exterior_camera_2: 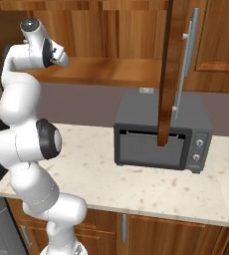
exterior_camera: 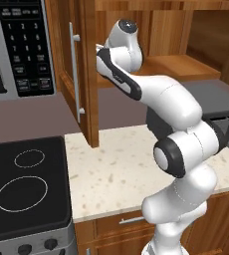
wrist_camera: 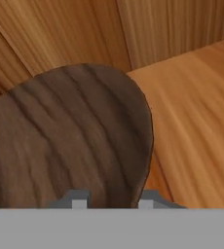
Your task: Take the smaller bowl and place it next to the appetizer plate on the dining counter , and place the larger bowl next to the plate with cooked food.
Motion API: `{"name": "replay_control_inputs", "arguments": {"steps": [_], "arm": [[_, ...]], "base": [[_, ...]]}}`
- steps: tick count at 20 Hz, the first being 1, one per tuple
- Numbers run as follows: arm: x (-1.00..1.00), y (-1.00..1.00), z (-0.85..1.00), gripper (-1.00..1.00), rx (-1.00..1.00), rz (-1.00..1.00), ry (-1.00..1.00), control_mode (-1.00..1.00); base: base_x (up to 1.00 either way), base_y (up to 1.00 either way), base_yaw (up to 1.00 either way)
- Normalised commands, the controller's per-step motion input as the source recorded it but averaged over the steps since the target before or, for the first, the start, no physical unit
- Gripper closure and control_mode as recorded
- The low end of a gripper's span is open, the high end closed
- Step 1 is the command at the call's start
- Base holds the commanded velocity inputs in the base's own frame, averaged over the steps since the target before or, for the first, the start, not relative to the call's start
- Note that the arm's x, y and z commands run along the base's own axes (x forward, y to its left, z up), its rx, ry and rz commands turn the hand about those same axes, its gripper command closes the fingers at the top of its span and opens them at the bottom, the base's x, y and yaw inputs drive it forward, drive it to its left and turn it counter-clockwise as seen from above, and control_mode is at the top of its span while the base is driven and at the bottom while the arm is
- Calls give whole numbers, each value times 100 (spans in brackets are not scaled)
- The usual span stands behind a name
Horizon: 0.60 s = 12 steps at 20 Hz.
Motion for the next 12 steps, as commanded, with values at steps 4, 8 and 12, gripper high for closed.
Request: {"name": "replay_control_inputs", "arguments": {"steps": [4,8,12], "arm": [[-73,-42,-5,100,0,-19,0,-100],[-99,-78,-9,100,0,-22,0,-100],[-100,-96,-5,100,8,-19,-4,-100]], "base": [[0,0,0],[0,0,0],[0,0,0]]}}
